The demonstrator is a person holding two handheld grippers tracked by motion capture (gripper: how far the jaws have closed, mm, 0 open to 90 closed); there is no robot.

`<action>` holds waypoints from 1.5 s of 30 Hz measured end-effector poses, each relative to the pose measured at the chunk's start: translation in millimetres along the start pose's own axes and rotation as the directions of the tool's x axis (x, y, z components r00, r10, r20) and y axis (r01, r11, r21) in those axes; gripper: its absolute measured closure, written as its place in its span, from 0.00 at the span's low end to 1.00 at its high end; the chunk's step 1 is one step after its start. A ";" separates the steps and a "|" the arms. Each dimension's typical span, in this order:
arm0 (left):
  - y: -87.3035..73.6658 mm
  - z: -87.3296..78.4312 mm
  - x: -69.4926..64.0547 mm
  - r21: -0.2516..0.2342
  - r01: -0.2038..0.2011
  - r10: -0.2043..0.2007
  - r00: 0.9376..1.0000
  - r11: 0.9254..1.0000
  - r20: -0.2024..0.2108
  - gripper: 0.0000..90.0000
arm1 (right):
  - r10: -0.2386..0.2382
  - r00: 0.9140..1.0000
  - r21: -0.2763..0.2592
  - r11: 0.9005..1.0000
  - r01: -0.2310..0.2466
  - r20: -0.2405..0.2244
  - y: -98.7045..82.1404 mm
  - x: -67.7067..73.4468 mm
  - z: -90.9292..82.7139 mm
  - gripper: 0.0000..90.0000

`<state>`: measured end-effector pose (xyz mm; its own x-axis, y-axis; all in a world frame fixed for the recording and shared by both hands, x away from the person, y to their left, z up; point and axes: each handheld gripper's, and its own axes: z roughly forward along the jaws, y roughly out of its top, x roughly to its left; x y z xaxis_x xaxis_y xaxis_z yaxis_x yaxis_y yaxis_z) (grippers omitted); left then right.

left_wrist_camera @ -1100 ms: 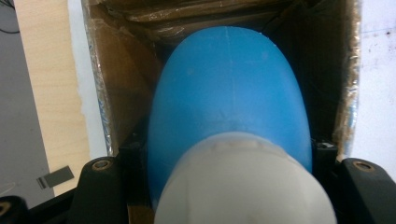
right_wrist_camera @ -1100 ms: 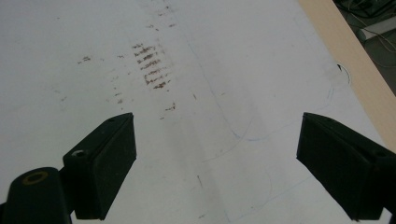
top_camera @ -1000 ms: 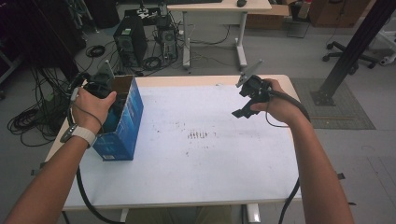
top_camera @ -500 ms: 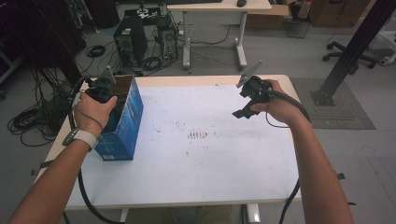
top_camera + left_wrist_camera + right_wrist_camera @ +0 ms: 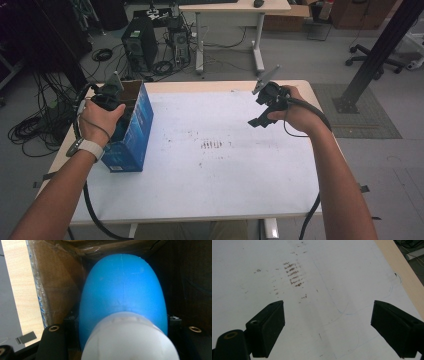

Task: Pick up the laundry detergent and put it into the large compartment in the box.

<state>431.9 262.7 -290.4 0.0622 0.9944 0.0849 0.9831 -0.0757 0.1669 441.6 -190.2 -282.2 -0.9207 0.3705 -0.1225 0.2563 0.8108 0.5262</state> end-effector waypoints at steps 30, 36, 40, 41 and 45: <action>-2.2 -3.8 1.7 -0.012 0.010 -0.009 0.999 1.000 0.047 0.27 | 0.005 1.000 0.005 1.000 -0.005 -0.005 -1.3 3.6 -1.9 0.13; -3.2 -7.3 3.6 -0.012 0.015 -0.015 0.998 1.000 0.061 0.27 | 0.003 1.000 0.002 1.000 -0.003 -0.007 -1.0 3.7 -1.8 0.13; -3.2 -10.1 4.4 -0.010 0.026 -0.025 0.997 1.000 0.077 0.26 | 0.005 1.000 0.004 1.000 -0.005 -0.007 -1.0 4.0 -2.4 0.13; -3.4 -10.4 4.8 -0.010 0.027 -0.026 0.997 1.000 0.078 0.26 | 0.005 1.000 0.000 1.000 -0.005 -0.007 -1.2 4.2 -2.7 0.13; -4.4 -13.1 6.7 -0.013 0.036 -0.035 0.995 0.999 0.098 0.26 | 0.006 1.000 0.002 1.000 -0.006 -0.006 -2.4 4.0 -3.4 0.13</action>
<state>425.7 268.8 -277.7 0.0448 0.9988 -0.0180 0.9823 -0.0408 0.1829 436.3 -192.1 -281.1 -0.9208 0.3729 -0.1141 0.2626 0.8092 0.5256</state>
